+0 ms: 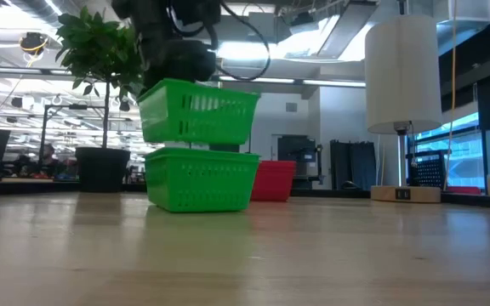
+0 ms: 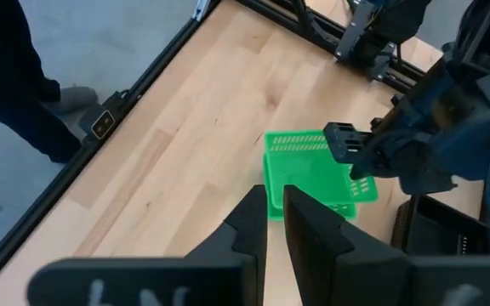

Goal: Stack baskets by color
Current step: Stack the bottom green bin on the top stacked green bins

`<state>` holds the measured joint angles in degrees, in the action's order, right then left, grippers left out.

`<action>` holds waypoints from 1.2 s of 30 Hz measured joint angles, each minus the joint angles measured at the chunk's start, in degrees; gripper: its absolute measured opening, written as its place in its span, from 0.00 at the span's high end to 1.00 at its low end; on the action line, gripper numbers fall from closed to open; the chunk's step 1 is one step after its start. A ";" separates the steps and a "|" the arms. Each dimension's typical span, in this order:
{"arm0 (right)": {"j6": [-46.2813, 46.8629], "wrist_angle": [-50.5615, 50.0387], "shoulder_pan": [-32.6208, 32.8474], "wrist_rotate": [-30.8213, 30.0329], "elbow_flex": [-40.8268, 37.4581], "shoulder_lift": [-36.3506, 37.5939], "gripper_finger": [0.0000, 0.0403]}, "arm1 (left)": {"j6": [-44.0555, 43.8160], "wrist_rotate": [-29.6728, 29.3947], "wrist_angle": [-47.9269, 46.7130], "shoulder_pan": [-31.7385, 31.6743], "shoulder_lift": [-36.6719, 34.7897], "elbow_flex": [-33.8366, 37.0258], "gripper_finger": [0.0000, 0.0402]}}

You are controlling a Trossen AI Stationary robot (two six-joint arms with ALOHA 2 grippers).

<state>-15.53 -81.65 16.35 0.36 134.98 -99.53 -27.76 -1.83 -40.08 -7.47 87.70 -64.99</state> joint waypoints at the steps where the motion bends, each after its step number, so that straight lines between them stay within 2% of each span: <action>1: -0.02 0.00 -0.18 -0.02 0.00 0.00 0.89 | 0.32 0.00 -0.16 -0.21 0.36 0.00 1.00; 21: 0.00 -0.09 -0.60 -0.77 0.00 0.00 0.89 | 4.46 -0.23 -2.75 -2.05 1.86 -0.02 1.00; 36: 0.32 -0.07 -0.60 -0.92 0.00 0.00 0.89 | 4.31 1.09 1.52 -2.31 2.20 -0.02 1.00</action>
<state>-15.21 -81.71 15.75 -0.56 134.98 -99.53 -23.45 -0.74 -38.56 -9.78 89.90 -65.01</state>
